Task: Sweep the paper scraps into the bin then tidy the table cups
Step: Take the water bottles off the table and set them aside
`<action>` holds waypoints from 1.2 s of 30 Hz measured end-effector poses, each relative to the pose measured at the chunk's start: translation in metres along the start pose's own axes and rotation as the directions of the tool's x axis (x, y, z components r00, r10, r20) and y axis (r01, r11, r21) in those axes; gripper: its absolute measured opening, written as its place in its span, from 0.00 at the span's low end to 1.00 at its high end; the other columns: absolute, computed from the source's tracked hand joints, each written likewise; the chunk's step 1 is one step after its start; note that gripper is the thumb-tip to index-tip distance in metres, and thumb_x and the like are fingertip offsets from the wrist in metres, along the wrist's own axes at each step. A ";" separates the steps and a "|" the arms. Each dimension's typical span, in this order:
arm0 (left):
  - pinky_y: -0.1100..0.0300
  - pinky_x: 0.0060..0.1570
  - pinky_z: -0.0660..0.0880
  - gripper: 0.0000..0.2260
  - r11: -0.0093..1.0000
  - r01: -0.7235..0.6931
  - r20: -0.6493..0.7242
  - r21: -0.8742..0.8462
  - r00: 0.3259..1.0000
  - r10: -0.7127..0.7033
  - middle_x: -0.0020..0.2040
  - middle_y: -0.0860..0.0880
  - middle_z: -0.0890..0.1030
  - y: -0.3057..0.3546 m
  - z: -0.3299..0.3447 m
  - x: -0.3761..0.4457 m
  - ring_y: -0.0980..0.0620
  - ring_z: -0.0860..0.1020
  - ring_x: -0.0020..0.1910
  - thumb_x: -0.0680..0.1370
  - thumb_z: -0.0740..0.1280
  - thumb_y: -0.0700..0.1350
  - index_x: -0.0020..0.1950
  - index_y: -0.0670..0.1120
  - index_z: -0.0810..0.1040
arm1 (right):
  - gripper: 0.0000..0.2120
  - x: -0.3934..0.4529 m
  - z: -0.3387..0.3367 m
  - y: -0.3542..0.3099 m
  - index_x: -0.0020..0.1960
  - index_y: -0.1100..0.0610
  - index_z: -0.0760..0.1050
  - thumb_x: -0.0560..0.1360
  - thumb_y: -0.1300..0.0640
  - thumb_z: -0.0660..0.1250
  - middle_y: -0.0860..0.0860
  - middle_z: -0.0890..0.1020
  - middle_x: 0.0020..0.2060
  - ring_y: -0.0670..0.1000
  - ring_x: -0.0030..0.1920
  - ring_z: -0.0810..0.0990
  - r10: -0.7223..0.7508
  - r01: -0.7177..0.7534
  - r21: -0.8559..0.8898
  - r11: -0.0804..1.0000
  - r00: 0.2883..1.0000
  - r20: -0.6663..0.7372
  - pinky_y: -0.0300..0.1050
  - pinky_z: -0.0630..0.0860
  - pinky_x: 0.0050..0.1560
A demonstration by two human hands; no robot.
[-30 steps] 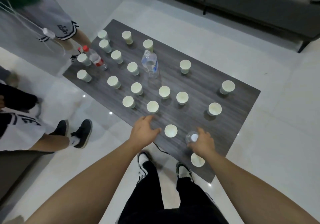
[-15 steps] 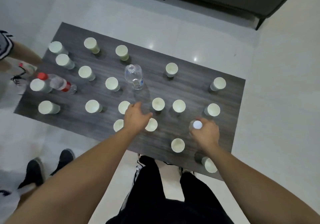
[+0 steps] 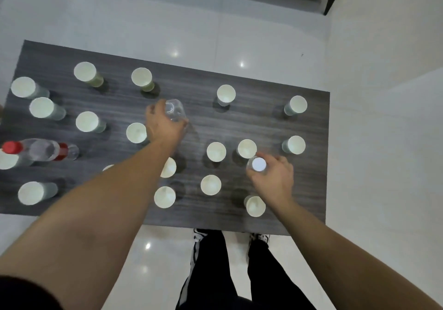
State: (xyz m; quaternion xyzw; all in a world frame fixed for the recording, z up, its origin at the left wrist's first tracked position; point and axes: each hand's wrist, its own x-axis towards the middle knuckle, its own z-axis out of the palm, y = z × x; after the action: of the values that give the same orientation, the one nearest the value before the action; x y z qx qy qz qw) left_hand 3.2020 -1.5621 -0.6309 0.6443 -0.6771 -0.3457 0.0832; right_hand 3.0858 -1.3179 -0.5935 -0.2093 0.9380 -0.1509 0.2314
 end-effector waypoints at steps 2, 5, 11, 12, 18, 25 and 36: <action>0.58 0.51 0.67 0.20 0.997 -0.071 -0.013 0.028 0.997 0.071 0.63 0.47 0.72 0.000 0.003 -0.001 0.44 0.75 0.56 0.72 0.70 0.48 0.63 0.50 0.74 | 0.18 -0.003 -0.001 0.003 0.59 0.44 0.80 0.70 0.47 0.67 0.53 0.82 0.51 0.56 0.55 0.75 0.020 -0.020 0.014 1.000 1.000 -0.022 0.44 0.67 0.58; 0.54 0.56 0.69 0.15 0.987 -0.129 -0.029 0.096 0.991 0.132 0.61 0.44 0.73 0.010 0.002 -0.008 0.42 0.74 0.56 0.74 0.68 0.48 0.60 0.46 0.76 | 0.13 -0.009 -0.010 0.008 0.52 0.48 0.83 0.68 0.52 0.70 0.52 0.82 0.41 0.57 0.52 0.77 -0.003 0.010 0.065 0.998 0.994 -0.111 0.45 0.68 0.52; 0.57 0.55 0.65 0.15 0.933 -0.358 -0.020 0.035 0.933 0.359 0.58 0.42 0.74 0.085 -0.005 -0.044 0.42 0.72 0.57 0.73 0.69 0.48 0.55 0.41 0.77 | 0.06 -0.019 -0.055 0.019 0.45 0.48 0.81 0.68 0.52 0.70 0.43 0.72 0.33 0.56 0.50 0.75 0.059 -0.042 0.130 0.991 0.990 -0.129 0.45 0.68 0.49; 0.57 0.54 0.66 0.14 0.913 -0.407 -0.016 0.017 0.913 0.408 0.57 0.43 0.75 0.103 -0.006 -0.053 0.43 0.72 0.56 0.72 0.69 0.48 0.54 0.41 0.77 | 0.06 -0.020 -0.067 0.023 0.45 0.49 0.81 0.69 0.52 0.70 0.43 0.70 0.33 0.56 0.50 0.75 0.070 -0.050 0.148 0.988 0.988 -0.138 0.45 0.69 0.50; 0.55 0.51 0.71 0.14 0.786 -0.616 0.124 -0.062 0.776 0.618 0.54 0.48 0.77 0.214 0.012 -0.146 0.46 0.75 0.53 0.73 0.69 0.52 0.55 0.46 0.76 | 0.04 -0.035 -0.166 0.079 0.43 0.49 0.79 0.68 0.51 0.68 0.53 0.79 0.41 0.57 0.48 0.75 0.147 -0.076 0.285 0.956 0.960 -0.238 0.47 0.73 0.48; 0.59 0.46 0.65 0.12 0.536 -0.833 0.210 -0.141 0.504 0.838 0.50 0.51 0.77 0.323 0.083 -0.348 0.50 0.74 0.48 0.74 0.68 0.54 0.53 0.50 0.75 | 0.09 -0.101 -0.290 0.241 0.32 0.46 0.65 0.64 0.51 0.66 0.52 0.73 0.35 0.55 0.40 0.70 0.352 -0.119 0.509 0.852 0.850 -0.391 0.42 0.63 0.32; 0.54 0.46 0.75 0.11 0.193 -0.903 0.503 -0.384 -0.029 0.864 0.48 0.51 0.80 0.383 0.258 -0.759 0.48 0.77 0.47 0.73 0.69 0.55 0.51 0.50 0.77 | 0.13 -0.321 -0.390 0.569 0.50 0.47 0.78 0.66 0.53 0.71 0.49 0.83 0.45 0.55 0.50 0.80 0.831 -0.189 0.862 0.471 0.422 -0.361 0.52 0.79 0.52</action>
State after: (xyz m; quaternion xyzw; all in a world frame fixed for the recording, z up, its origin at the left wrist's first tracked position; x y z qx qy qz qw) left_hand 2.8635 -0.7901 -0.3508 -0.0941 -0.9181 -0.3836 0.0320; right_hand 2.9669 -0.6037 -0.3605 0.3143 0.8126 -0.4834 -0.0847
